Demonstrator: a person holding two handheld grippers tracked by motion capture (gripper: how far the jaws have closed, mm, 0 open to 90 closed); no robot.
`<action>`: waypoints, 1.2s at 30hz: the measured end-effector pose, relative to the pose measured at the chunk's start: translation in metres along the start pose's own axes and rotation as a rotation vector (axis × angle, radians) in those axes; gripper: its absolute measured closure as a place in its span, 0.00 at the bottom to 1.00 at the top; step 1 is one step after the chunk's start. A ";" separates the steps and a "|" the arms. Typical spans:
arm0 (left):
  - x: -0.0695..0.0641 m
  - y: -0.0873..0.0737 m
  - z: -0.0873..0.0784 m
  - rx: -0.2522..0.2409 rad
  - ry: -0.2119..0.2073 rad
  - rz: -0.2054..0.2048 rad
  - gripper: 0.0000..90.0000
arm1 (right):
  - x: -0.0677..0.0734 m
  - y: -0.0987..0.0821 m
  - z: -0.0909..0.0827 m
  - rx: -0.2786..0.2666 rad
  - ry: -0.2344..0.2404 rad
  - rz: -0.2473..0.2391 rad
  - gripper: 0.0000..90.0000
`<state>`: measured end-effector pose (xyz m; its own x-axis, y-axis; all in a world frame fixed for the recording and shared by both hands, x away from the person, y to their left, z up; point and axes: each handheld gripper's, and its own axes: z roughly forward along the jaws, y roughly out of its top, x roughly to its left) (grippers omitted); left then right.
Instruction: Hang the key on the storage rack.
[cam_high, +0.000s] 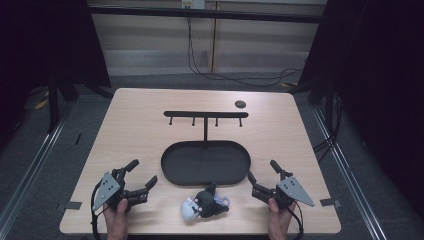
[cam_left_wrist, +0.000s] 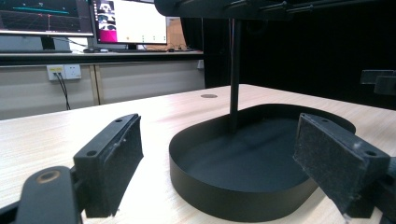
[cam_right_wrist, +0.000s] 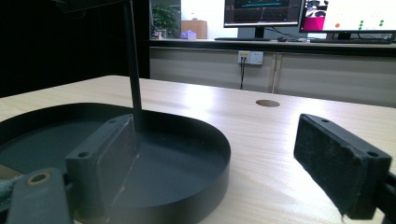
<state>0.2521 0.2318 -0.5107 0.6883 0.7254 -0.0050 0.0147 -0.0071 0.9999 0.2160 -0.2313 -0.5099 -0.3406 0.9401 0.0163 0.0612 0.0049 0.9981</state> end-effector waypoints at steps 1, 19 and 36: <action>0.000 0.000 0.000 0.000 0.000 0.000 0.17 | 0.000 0.000 0.000 0.000 0.000 0.000 0.14; 0.000 0.000 0.000 0.001 0.003 0.002 0.17 | -0.001 0.004 0.005 0.107 -0.041 0.059 0.29; 0.000 0.000 0.000 0.000 0.004 0.002 0.17 | -0.004 0.018 0.009 0.356 0.102 0.057 0.28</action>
<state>0.2522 0.2318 -0.5106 0.6856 0.7279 -0.0028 0.0131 -0.0085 0.9999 0.2267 -0.2314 -0.4924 -0.4181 0.9034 0.0953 0.3990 0.0884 0.9127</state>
